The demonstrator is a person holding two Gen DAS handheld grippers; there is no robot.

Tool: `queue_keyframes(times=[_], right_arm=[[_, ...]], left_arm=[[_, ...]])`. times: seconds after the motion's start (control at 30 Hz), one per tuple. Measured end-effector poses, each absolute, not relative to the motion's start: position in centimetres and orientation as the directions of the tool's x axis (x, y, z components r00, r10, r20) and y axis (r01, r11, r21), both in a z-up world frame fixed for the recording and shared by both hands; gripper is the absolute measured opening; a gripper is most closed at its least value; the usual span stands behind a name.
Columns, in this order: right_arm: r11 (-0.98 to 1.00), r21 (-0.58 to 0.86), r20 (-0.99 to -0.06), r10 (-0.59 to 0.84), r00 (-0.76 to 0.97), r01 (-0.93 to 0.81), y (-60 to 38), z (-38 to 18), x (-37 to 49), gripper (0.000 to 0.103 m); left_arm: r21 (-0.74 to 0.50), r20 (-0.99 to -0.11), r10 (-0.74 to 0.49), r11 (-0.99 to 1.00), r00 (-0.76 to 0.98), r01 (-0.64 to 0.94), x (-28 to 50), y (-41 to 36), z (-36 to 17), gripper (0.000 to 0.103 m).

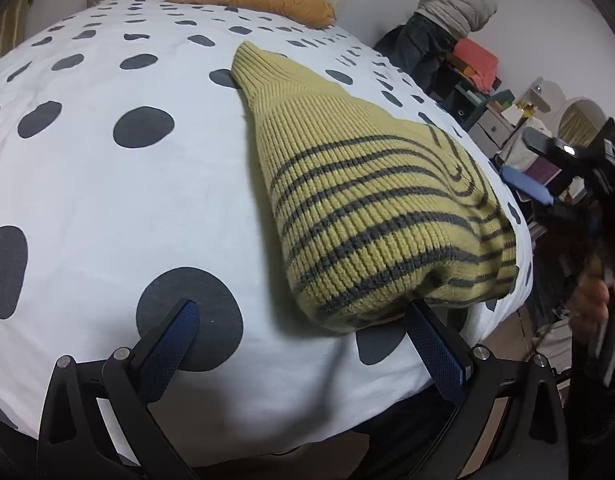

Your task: Fold large clothes

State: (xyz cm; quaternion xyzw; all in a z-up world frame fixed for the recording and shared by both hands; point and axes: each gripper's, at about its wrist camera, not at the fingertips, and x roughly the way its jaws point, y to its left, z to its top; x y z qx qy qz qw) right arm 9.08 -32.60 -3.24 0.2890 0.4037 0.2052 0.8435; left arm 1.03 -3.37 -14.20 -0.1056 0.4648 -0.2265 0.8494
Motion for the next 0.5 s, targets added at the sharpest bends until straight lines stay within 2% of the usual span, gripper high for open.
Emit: queue_keyframes(times=[0.07,0.13,0.17,0.2,0.27,0.3,0.37,0.4,0.43,0.5], right_arm=[[0.687,0.72,-0.556,0.652,0.516,-0.093,-31.3,-5.2,8.4,0.053],[0.692,0.722,-0.601,0.645,0.472,-0.027,-30.3,-7.8,8.3,0.053],[0.7,0.714,-0.612,0.631,0.477,-0.009,-30.4,-8.6,8.3,0.05],[0.687,0.727,-0.606,0.627,0.489,0.021,-31.0,-9.2,8.2,0.042],[0.646,0.76,-0.581,0.629,0.517,0.068,-32.4,-9.1,6.7,0.043],[0.643,0.76,-0.581,0.609,0.54,0.092,-33.2,-8.7,5.6,0.046],[0.644,0.746,-0.591,0.528,0.61,0.166,-35.0,-8.2,2.5,0.068],[0.645,0.736,-0.604,0.489,0.63,0.205,-35.7,-8.4,1.5,0.083],[0.642,0.726,-0.62,0.455,0.64,0.247,-36.2,-9.0,0.3,0.084],[0.611,0.75,-0.608,0.484,0.629,0.256,-36.6,-10.3,0.2,0.084]], left_arm=[[-0.367,-0.738,-0.468,0.883,0.487,0.293,0.8,-3.5,-14.0,0.102],[-0.334,-0.729,-0.445,0.894,0.521,0.297,0.9,-3.8,-13.6,0.102],[-0.306,-0.732,-0.422,0.905,0.534,0.295,1.2,-4.0,-13.5,0.102],[-0.276,-0.74,-0.399,0.914,0.541,0.296,1.4,-4.2,-13.5,0.102],[-0.226,-0.747,-0.364,0.926,0.557,0.302,1.7,-4.2,-13.5,0.102],[-0.227,-0.743,-0.367,0.925,0.559,0.306,1.7,-4.0,-13.7,0.102],[-0.239,-0.75,-0.369,0.925,0.548,0.296,1.9,-3.8,-14.2,0.102],[-0.238,-0.756,-0.365,0.927,0.544,0.291,2.0,-3.8,-14.5,0.102],[-0.235,-0.761,-0.359,0.929,0.54,0.287,2.2,-3.9,-14.8,0.102],[-0.236,-0.762,-0.361,0.928,0.538,0.288,2.3,-3.9,-15.1,0.102]])
